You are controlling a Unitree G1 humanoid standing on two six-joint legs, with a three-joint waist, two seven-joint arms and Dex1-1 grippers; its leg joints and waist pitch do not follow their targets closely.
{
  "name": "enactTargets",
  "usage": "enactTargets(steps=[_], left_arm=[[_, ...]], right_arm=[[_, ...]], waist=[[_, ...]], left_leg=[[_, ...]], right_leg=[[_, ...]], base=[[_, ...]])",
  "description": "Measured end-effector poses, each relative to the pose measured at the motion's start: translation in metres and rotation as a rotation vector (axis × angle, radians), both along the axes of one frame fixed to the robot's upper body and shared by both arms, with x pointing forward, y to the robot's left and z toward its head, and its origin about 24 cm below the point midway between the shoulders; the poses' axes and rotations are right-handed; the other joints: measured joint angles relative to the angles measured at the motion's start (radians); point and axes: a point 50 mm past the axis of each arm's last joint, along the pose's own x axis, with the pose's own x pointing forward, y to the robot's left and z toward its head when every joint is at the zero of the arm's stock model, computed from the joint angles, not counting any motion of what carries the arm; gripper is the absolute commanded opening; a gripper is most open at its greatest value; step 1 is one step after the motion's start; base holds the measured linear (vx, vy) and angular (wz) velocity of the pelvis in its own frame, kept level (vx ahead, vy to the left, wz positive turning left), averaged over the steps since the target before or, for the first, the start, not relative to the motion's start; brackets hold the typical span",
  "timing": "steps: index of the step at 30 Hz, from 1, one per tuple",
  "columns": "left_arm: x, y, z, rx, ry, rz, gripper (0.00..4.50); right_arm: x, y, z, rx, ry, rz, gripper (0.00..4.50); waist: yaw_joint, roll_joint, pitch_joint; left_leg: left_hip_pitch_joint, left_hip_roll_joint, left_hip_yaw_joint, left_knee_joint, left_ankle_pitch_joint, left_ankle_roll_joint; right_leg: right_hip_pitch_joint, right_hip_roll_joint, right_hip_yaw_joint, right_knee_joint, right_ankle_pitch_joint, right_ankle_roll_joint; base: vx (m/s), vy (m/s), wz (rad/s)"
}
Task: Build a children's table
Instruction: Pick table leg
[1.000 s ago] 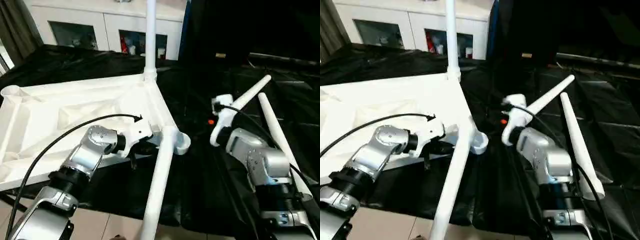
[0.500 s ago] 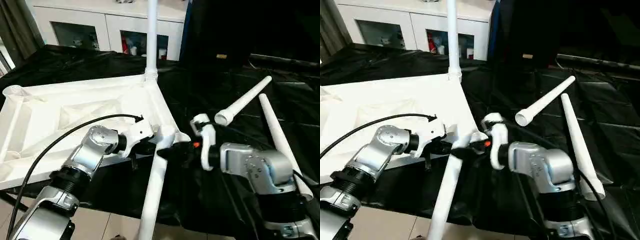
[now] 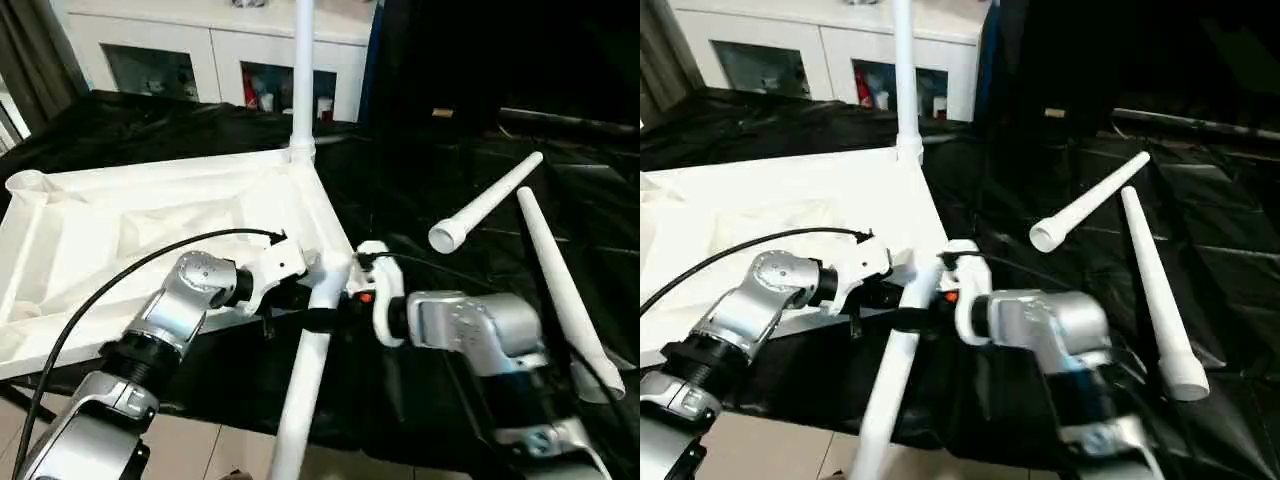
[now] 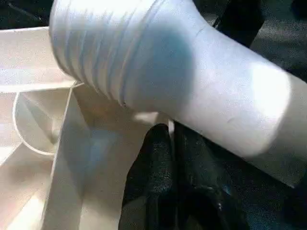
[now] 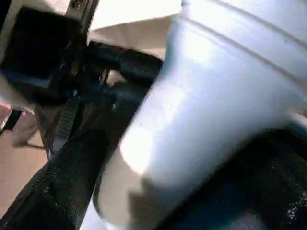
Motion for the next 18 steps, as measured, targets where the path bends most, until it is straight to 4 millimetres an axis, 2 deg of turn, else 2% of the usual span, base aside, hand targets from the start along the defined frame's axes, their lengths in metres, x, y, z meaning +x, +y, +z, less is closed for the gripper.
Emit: enactTargets(steps=[5, 11, 12, 18], left_arm=[[0.0001, 0.0004, 0.0001, 0.001, -0.001, 0.001, 0.0], [0.0008, 0.0022, -0.0004, 0.004, -0.013, 0.011, 0.0], [0.0009, 0.0023, -0.0005, 0.004, -0.013, 0.011, 0.0], [0.003, 0.003, -0.0004, 0.006, -0.013, 0.014, 0.0]], right_arm=[[0.0034, 0.0041, -0.0036, 0.017, 0.029, -0.028, 3.94], [0.0044, 0.0037, -0.0069, 0.094, 0.096, -0.073, 3.56], [0.0045, 0.0033, -0.0069, 0.098, 0.099, -0.075, 3.35], [0.0049, 0.0005, -0.006, 0.127, 0.12, -0.095, 2.97]], waist=[[0.0, 0.0, 0.0], [0.0, 0.0, 0.0], [0.0, 0.0, 0.0], [0.0, 0.0, 0.0]], left_leg=[[0.0, 0.0, 0.0, 0.0, 0.001, -0.001], [0.001, 0.0, 0.0, 0.0, 0.002, -0.003], [0.001, 0.0, 0.0, 0.0, 0.002, -0.003], [0.002, 0.0, -0.001, -0.001, 0.003, -0.004]], right_leg=[[0.0, 0.0, 0.0, 0.0, 0.0, 0.0], [0.0, 0.0, 0.0, 0.002, 0.0, 0.0], [0.0, 0.0, 0.0, 0.002, 0.0, 0.0], [0.0, 0.0, 0.0, 0.003, 0.0, 0.0]], base=[[0.0, 0.0, 0.0], [0.0, 0.0, 0.0], [0.0, 0.0, 0.0], [0.0, 0.0, 0.0]])
